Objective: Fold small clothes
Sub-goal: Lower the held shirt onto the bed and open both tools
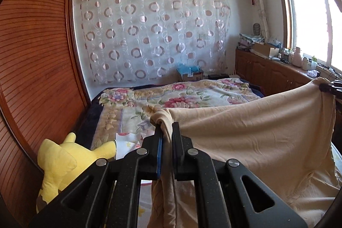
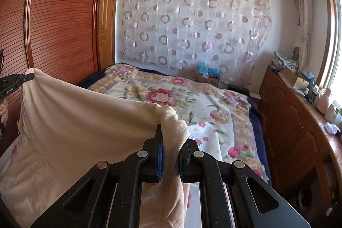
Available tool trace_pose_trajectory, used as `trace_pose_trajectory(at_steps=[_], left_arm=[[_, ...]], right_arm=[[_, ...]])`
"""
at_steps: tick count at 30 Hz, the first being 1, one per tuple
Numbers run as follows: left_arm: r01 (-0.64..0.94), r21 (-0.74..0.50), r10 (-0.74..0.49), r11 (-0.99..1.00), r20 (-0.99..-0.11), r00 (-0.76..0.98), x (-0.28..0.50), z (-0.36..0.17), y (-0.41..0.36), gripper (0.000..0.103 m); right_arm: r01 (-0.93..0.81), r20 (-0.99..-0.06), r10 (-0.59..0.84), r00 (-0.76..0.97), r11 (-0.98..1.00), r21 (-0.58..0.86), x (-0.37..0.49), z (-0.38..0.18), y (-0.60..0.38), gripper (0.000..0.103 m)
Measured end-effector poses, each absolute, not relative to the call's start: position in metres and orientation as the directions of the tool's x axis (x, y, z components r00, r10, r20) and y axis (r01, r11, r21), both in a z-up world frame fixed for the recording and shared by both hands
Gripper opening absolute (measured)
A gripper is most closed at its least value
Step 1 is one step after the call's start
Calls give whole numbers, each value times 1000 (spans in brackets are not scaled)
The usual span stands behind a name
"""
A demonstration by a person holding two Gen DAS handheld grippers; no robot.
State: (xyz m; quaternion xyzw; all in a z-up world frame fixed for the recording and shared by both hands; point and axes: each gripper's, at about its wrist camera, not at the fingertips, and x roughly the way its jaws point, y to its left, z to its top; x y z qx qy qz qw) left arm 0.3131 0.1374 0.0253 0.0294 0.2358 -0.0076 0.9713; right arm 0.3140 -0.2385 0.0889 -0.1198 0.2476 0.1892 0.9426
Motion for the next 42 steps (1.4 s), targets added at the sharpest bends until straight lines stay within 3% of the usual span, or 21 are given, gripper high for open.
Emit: trace_pose_trajectory(at_steps=[10,17,21,29,36,42], left_arm=[[51,62,-1,997,-634,774,380,-47,134,8],[72,57,-12,996,-694,720,400,-66,135,12],[86,18,-49,996,-701,712,387,-63,145,31],[64,-25,-61,998,-746,663,331,-71,154,31],[78,-9,-55,997,-785,617,316,-91,145,31],[74,-8,-52,997,-783,619,312,-96,147,31]], right_arm=[[-415,-685,243,687,905,-96,423,62,-212,11],[-393,-782,200,590,918,-62,464,47,-198,11],[-403,-784,199,588,912,-71,464,54,-193,11],[-405,-779,200,595,911,-76,447,71,-193,11],[-395,-773,187,607,914,-88,432,63,-200,30],[-369,-738,214,640,928,-51,392,63,-225,31]])
